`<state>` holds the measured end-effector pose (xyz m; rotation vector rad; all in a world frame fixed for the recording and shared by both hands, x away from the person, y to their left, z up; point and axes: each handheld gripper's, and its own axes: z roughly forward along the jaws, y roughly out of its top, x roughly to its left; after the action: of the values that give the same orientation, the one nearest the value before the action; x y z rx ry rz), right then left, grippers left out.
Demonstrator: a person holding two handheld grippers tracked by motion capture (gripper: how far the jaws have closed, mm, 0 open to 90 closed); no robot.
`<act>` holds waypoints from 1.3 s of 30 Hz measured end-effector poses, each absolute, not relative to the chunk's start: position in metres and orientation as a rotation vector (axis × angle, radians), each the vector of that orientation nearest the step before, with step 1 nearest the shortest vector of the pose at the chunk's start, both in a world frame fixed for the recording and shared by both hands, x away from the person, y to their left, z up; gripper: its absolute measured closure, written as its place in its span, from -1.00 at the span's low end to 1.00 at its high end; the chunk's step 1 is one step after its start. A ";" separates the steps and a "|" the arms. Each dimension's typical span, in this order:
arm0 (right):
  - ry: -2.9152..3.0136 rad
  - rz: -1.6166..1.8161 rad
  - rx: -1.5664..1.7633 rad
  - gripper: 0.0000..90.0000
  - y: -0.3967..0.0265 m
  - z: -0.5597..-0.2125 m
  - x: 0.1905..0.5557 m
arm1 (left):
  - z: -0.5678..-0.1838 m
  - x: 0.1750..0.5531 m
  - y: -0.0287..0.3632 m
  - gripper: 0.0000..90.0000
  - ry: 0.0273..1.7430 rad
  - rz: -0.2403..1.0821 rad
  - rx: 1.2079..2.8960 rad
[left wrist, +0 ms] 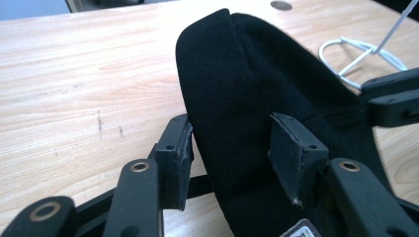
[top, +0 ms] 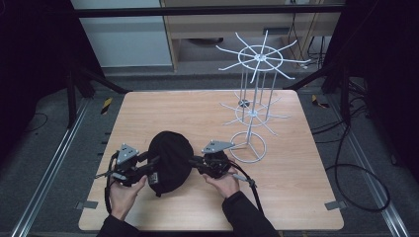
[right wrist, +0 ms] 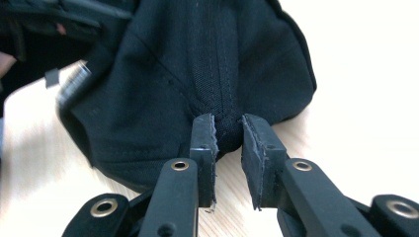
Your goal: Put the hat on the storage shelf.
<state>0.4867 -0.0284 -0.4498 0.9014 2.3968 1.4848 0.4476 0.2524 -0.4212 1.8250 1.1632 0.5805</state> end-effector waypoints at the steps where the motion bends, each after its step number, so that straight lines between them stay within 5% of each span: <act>1: 2.376 1.501 0.893 0.68 -0.029 -0.443 0.484 | -0.420 0.447 0.254 0.14 1.164 0.579 1.818; 9: 2.355 1.432 0.790 0.68 -0.009 -0.407 0.470 | -0.423 0.443 0.267 0.09 1.221 0.605 1.796; 21: 2.346 1.396 0.773 0.67 0.019 -0.416 0.476 | -0.444 0.454 0.272 0.14 1.284 0.714 1.896; 29: 2.250 1.387 0.796 0.45 -0.009 -0.410 0.475 | -0.452 0.461 0.285 0.14 1.336 0.736 1.902; 39: 2.187 1.359 0.890 0.26 -0.064 -0.412 0.466 | -0.418 0.443 0.272 -0.02 1.146 0.698 1.838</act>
<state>0.4658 -0.0641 -0.4125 0.8898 2.1872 1.3587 0.4428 0.2719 -0.4176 1.8381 1.1457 0.6976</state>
